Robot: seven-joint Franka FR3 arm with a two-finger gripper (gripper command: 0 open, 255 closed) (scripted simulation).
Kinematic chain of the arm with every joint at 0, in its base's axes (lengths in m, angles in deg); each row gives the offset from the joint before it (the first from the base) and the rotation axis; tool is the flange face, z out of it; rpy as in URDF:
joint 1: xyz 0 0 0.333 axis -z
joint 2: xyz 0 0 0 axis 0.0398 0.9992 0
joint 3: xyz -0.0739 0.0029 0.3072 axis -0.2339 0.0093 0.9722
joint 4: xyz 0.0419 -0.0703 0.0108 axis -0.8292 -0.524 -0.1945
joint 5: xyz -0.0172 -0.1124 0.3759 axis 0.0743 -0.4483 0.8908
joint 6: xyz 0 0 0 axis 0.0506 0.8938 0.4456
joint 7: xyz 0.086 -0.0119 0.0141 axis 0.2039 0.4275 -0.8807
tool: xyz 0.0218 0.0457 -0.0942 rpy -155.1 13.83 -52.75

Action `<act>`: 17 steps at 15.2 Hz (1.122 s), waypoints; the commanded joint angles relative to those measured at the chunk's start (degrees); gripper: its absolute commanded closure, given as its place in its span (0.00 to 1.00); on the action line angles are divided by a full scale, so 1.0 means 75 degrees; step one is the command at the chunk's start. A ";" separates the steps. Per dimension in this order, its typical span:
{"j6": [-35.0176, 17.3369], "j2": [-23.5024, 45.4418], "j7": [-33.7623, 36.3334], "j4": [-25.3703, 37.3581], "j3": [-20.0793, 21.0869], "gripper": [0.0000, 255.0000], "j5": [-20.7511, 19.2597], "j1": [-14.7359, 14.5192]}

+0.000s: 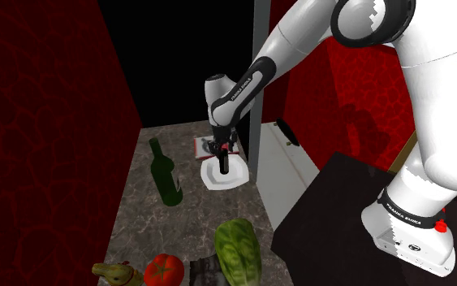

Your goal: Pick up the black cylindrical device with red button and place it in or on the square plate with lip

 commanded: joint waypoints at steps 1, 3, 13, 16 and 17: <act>0.0000 -0.0001 0.0000 0.0000 0.0000 0.00 0.0000 0.0000; 0.0000 -0.0001 0.0000 0.0001 0.0000 0.00 0.0000 0.0000; 0.0708 -0.0678 -0.0090 0.0035 0.0108 0.00 0.0141 0.0077; 0.0708 -0.0678 -0.0090 0.0035 0.0108 0.00 0.0141 0.0077; 0.0708 -0.0678 -0.0090 0.0035 0.0108 0.00 0.0141 0.0077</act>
